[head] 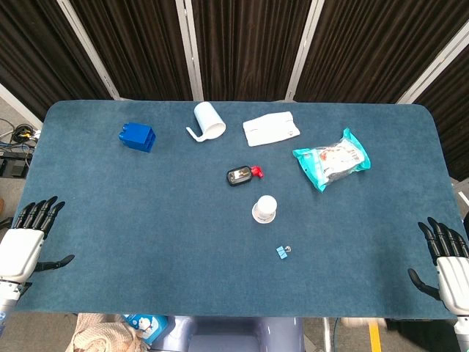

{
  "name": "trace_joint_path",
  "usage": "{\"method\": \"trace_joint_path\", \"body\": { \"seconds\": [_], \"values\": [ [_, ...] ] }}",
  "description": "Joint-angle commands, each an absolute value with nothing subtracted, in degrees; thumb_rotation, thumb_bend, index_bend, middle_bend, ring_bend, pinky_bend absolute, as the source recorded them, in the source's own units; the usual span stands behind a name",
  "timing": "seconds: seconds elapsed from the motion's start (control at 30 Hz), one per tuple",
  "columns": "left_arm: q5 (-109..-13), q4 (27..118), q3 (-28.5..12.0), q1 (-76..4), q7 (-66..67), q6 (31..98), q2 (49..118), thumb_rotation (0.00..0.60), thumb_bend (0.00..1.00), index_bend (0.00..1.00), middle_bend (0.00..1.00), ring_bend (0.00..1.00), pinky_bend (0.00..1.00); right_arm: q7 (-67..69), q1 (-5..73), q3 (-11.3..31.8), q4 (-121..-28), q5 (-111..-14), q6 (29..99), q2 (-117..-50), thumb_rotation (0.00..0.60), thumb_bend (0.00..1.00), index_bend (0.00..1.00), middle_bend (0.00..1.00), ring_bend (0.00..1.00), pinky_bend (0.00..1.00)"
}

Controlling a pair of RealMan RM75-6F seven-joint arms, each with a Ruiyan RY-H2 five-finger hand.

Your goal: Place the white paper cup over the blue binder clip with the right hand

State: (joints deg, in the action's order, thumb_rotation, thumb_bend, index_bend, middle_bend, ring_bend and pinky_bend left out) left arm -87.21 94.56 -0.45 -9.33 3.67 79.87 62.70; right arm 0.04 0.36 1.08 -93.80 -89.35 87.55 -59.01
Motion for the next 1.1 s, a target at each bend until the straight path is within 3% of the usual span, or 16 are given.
{"method": "trace_joint_path", "body": {
  "seconds": [0.03, 0.73, 0.9, 1.1],
  "values": [
    [-87.22, 94.57, -0.46, -9.30, 3.62, 79.93, 62.66, 0.600, 0.00, 0.00, 0.00, 0.00, 0.00, -0.11, 0.37, 1.02, -93.81, -89.38, 87.48, -59.04, 0.600, 0.30, 0.00, 0.00, 0.00, 0.09],
    [-87.23, 94.87, -0.44, -9.09, 3.03, 80.24, 62.52, 0.600, 0.00, 0.00, 0.00, 0.00, 0.00, 0.45, 1.48, 1.92, -95.68, -88.58, 86.19, -58.64, 0.600, 0.30, 0.00, 0.00, 0.00, 0.09],
    [-87.42, 95.13, -0.50, -9.08, 2.86, 80.46, 62.45, 0.600, 0.00, 0.00, 0.00, 0.00, 0.00, -0.72, 4.06, 3.91, -98.04, -87.67, 83.94, -58.03, 0.600, 0.30, 0.00, 0.00, 0.00, 0.13],
    [-86.73, 95.27, -0.40, -9.33, 3.18, 79.39, 62.57, 0.600, 0.00, 0.00, 0.00, 0.00, 0.00, -4.35, 11.15, 8.90, -102.49, -81.78, 75.68, -58.63, 0.600, 0.30, 0.00, 0.00, 0.00, 0.15]
  ]
}}
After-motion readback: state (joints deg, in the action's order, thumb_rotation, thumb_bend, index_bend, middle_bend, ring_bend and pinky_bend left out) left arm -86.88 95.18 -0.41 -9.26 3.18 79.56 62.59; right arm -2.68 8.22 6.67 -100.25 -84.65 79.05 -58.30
